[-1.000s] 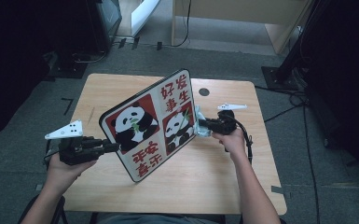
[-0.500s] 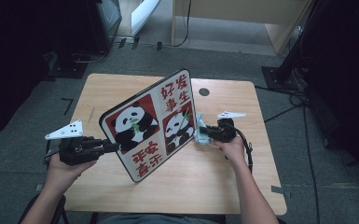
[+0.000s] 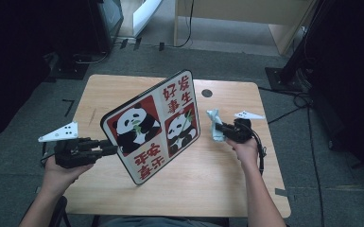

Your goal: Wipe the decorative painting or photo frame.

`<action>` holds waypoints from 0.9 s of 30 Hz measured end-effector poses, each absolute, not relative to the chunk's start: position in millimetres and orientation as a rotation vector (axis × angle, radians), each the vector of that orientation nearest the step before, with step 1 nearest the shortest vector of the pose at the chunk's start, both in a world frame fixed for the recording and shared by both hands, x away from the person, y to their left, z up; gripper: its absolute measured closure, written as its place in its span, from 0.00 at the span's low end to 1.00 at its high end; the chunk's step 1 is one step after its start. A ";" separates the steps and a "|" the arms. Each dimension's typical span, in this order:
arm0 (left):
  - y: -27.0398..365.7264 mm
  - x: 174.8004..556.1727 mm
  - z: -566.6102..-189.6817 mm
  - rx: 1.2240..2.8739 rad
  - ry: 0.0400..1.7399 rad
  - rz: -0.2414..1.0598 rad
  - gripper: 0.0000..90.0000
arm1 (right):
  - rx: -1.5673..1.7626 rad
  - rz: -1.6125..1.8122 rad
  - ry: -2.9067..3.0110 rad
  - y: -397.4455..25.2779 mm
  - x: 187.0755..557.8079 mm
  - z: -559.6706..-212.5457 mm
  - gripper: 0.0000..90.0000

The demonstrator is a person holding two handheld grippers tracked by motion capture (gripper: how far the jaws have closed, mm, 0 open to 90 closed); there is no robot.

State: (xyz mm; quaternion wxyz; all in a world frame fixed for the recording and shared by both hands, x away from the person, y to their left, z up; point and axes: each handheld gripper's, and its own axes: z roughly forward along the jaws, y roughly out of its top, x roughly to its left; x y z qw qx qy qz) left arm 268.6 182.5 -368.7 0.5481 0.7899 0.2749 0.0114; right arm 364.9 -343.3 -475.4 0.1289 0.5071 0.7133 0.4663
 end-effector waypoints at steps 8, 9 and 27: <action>191.2 268.9 -370.7 1.889 0.657 0.024 0.73 | 1.520 1.309 2.045 -361.5 360.9 -480.1 0.88; 192.8 268.5 -370.8 1.896 0.656 0.026 0.73 | 1.522 1.304 2.047 -362.2 360.5 -480.4 0.88; 216.8 276.7 -391.7 1.927 0.719 0.091 0.69 | 1.590 1.175 1.973 -396.6 363.6 -502.1 0.87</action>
